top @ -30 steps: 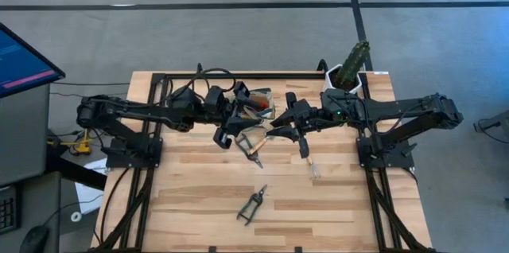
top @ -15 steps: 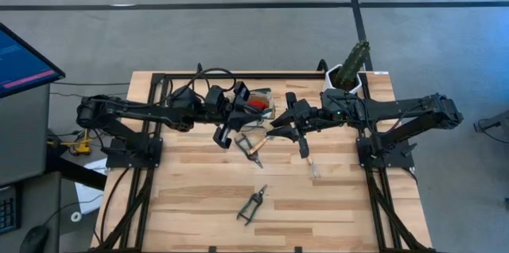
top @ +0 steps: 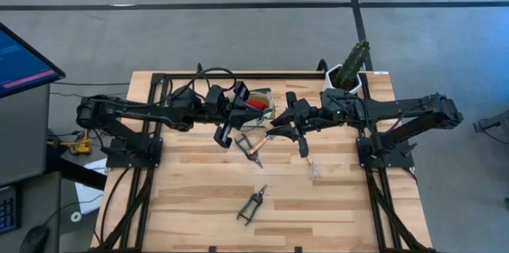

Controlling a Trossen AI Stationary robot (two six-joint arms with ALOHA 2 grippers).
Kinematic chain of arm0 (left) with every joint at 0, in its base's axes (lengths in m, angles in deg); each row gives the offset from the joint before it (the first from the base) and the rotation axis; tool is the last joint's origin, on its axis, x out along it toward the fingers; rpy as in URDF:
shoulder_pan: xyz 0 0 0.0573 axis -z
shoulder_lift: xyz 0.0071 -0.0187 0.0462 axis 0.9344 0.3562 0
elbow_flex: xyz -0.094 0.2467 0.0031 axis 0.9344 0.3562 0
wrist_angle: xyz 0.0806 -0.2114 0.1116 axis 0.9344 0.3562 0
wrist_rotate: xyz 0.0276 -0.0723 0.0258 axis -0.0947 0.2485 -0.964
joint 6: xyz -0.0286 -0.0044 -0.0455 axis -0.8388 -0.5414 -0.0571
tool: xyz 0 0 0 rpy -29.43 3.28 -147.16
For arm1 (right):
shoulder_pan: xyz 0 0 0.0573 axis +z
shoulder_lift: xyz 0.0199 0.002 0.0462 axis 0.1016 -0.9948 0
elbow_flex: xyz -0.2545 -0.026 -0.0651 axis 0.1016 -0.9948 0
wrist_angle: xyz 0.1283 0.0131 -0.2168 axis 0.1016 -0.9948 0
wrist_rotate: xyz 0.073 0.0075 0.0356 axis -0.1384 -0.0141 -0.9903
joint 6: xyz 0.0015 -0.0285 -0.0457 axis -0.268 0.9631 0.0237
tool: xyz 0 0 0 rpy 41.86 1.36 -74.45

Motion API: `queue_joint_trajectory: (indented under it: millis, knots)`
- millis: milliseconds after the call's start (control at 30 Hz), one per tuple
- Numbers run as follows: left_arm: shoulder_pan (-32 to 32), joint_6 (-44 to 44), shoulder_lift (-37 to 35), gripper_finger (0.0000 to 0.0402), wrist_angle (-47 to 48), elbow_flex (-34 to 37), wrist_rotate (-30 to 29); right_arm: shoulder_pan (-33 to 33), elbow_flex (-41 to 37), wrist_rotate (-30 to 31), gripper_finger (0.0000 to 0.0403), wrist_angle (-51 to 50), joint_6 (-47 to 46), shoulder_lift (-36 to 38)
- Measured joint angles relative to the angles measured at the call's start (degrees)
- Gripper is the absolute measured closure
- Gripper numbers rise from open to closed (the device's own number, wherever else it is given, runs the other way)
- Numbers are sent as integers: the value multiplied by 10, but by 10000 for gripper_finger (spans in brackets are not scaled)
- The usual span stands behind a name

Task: Pick & Place Garden tools in Gardening bag
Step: Put the bottom brown trowel into the brown gardening bag

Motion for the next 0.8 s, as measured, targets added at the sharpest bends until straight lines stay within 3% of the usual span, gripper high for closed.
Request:
queue_joint_trajectory:
  millis: [167,367,500,800]
  knots:
    - [0,0,0,401,1,0,0,0,0,-2,325,1,-8,0]
    - [0,-5,0,401,3,1,2,-4,0,-4,190,2,-19,5]
    - [0,-5,0,401,3,1,2,-13,0,-5,132,-6,-19,28]
    - [-2,-5,0,401,15,1,0,-32,1,-4,119,-152,-68,130]
